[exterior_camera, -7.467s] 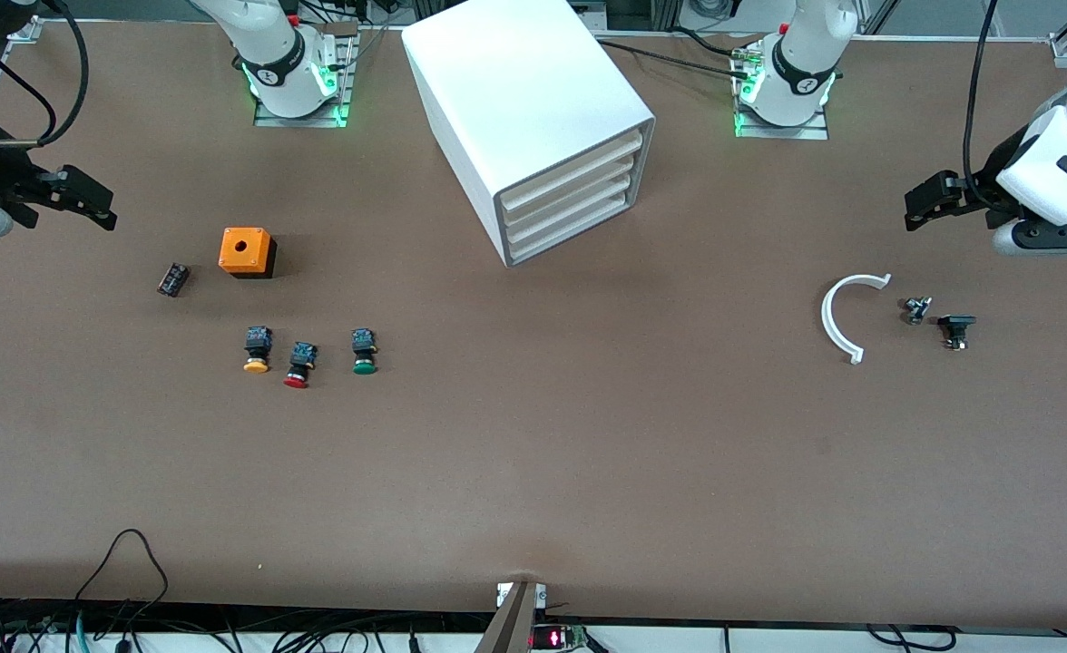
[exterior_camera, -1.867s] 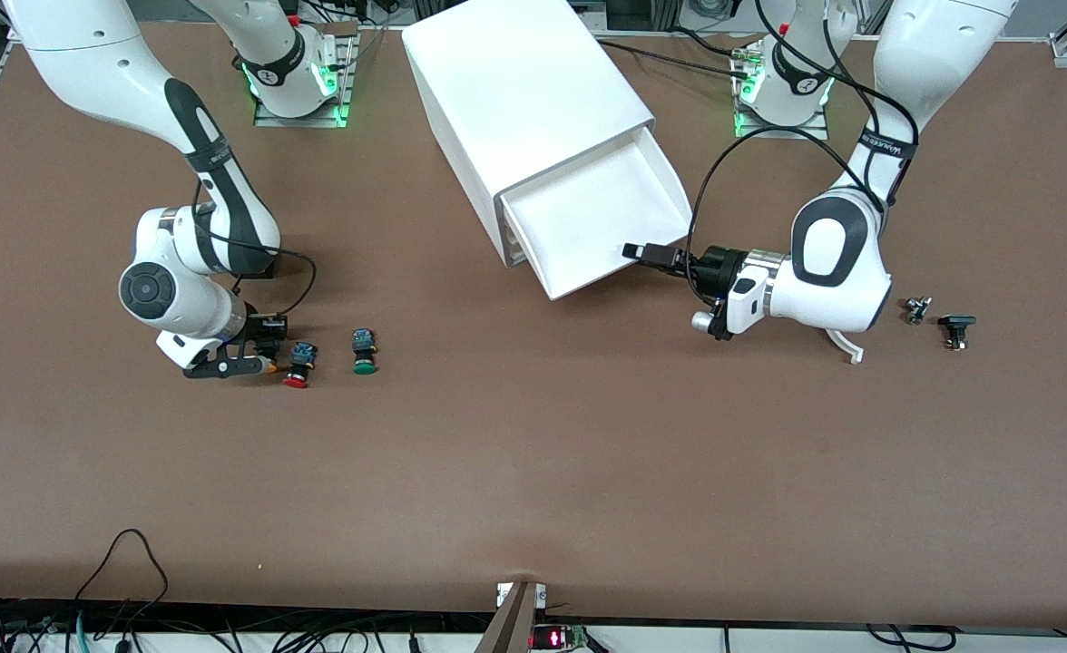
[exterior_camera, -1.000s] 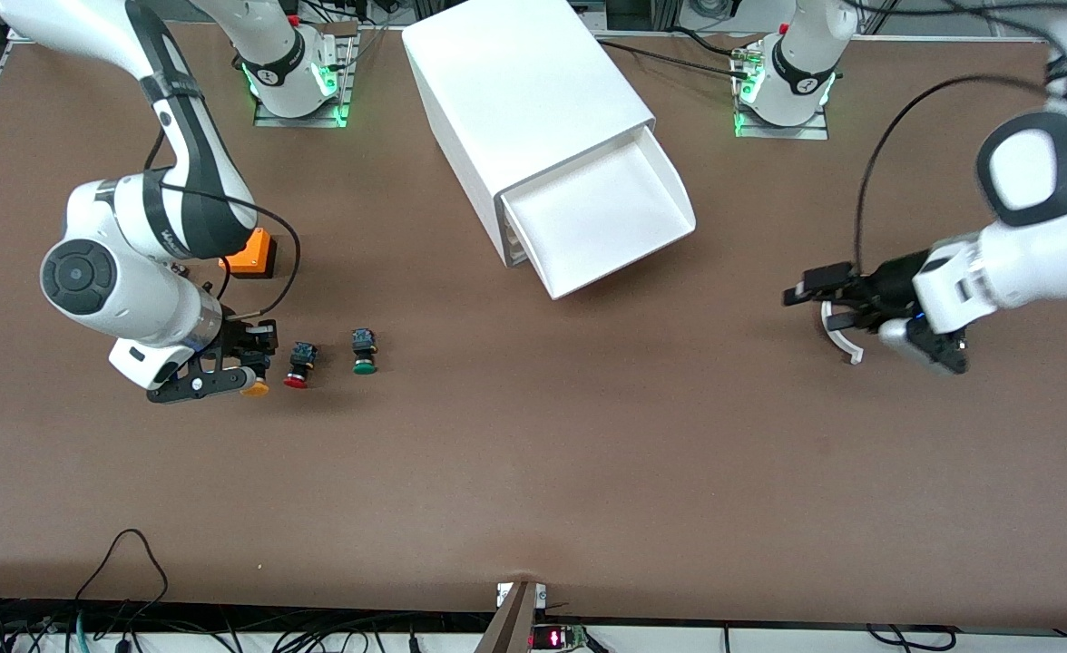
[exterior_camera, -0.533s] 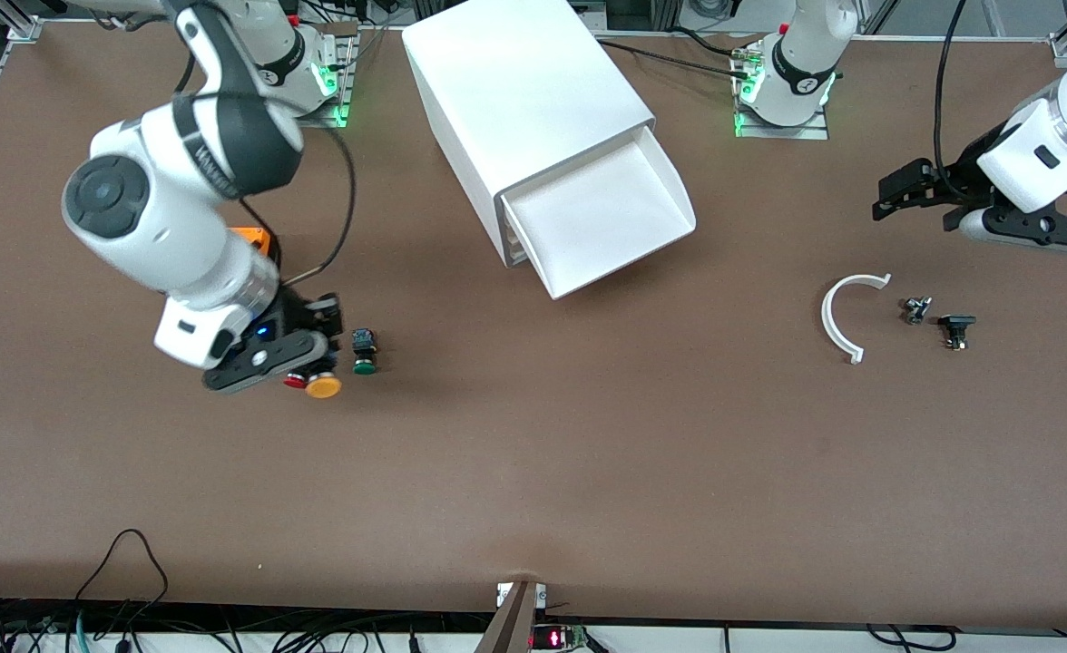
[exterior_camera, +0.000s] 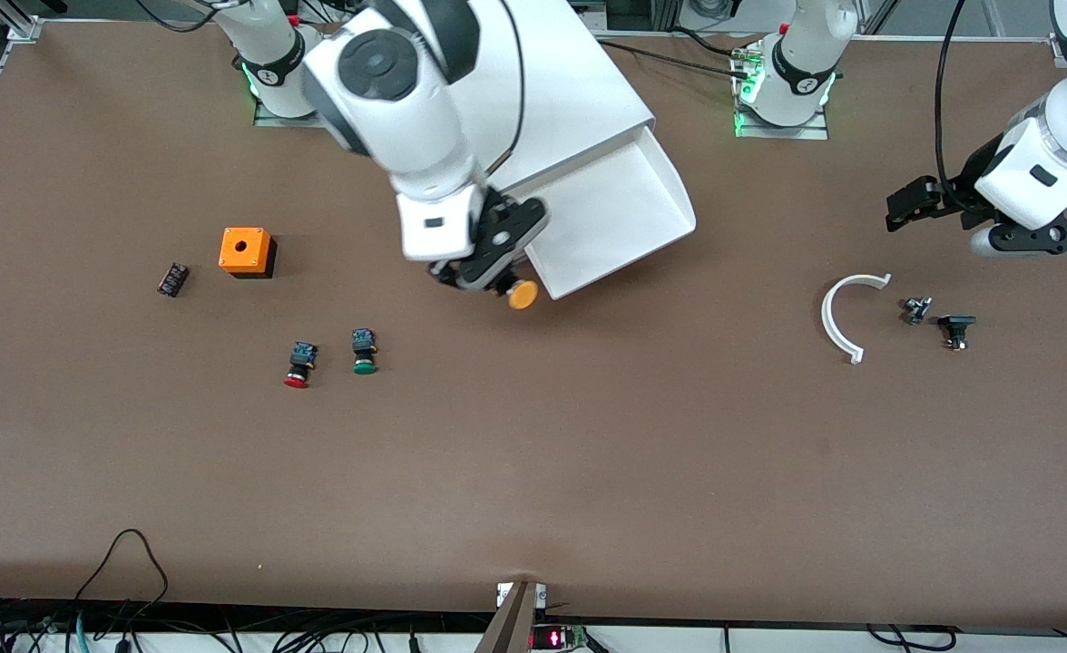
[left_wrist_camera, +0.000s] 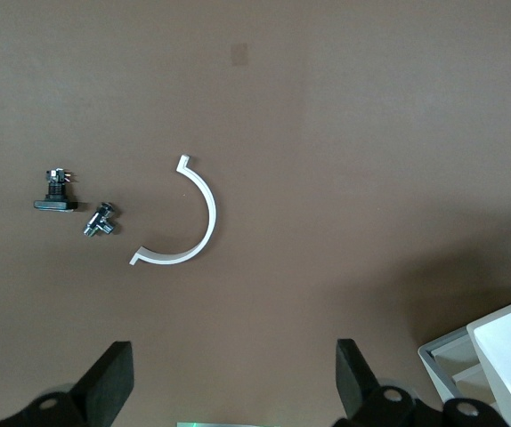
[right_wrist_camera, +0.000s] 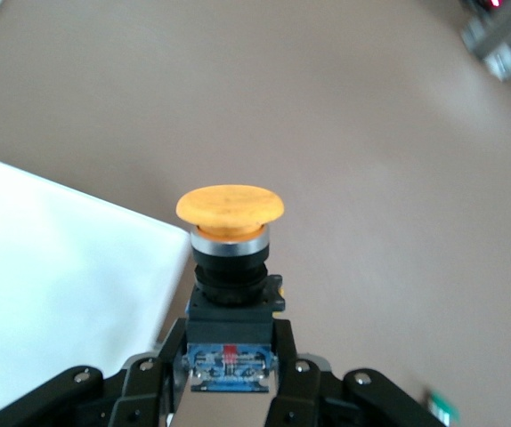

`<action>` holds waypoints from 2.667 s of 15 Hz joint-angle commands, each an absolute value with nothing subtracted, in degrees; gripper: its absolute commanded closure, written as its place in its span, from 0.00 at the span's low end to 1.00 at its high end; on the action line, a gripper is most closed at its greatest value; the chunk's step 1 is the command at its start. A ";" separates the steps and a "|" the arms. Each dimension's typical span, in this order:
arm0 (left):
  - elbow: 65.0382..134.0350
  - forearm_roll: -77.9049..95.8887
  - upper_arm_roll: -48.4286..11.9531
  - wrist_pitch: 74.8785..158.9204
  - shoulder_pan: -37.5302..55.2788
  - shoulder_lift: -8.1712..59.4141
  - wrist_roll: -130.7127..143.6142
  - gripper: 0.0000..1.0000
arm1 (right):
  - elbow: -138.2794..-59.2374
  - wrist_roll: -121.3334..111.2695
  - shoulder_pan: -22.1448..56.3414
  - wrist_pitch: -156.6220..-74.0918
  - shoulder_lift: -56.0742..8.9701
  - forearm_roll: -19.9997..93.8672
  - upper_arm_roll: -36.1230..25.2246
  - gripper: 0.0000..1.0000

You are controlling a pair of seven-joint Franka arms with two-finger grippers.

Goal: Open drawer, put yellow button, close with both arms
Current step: 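Lift and carry the yellow button with the right gripper over the open drawer, then lower the yellow button into the drawer and open the right gripper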

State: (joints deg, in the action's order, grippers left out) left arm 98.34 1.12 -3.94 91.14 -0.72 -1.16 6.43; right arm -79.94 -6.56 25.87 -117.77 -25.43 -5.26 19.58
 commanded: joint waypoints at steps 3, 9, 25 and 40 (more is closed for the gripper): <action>95.10 0.26 -3.25 90.44 -1.84 1.67 7.03 0.00 | -75.85 -24.14 30.13 -119.00 -27.68 -5.98 19.25 0.75; 94.92 0.35 -3.60 90.26 -2.29 1.85 6.94 0.00 | -75.85 -33.91 36.20 -119.18 -30.05 -11.07 19.16 0.75; 94.92 0.44 -3.34 90.00 -2.29 1.93 7.03 0.00 | -77.70 -44.47 40.34 -118.74 -33.75 -15.73 18.20 0.33; 93.08 0.35 -3.87 89.91 -1.58 2.55 7.03 0.00 | -77.17 -26.82 36.13 -117.86 -23.82 -14.94 16.26 0.00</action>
State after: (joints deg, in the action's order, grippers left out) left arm 95.79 1.12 -3.68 91.14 -2.09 1.21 6.50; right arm -76.60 -30.76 37.56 -118.21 -25.33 -14.91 16.04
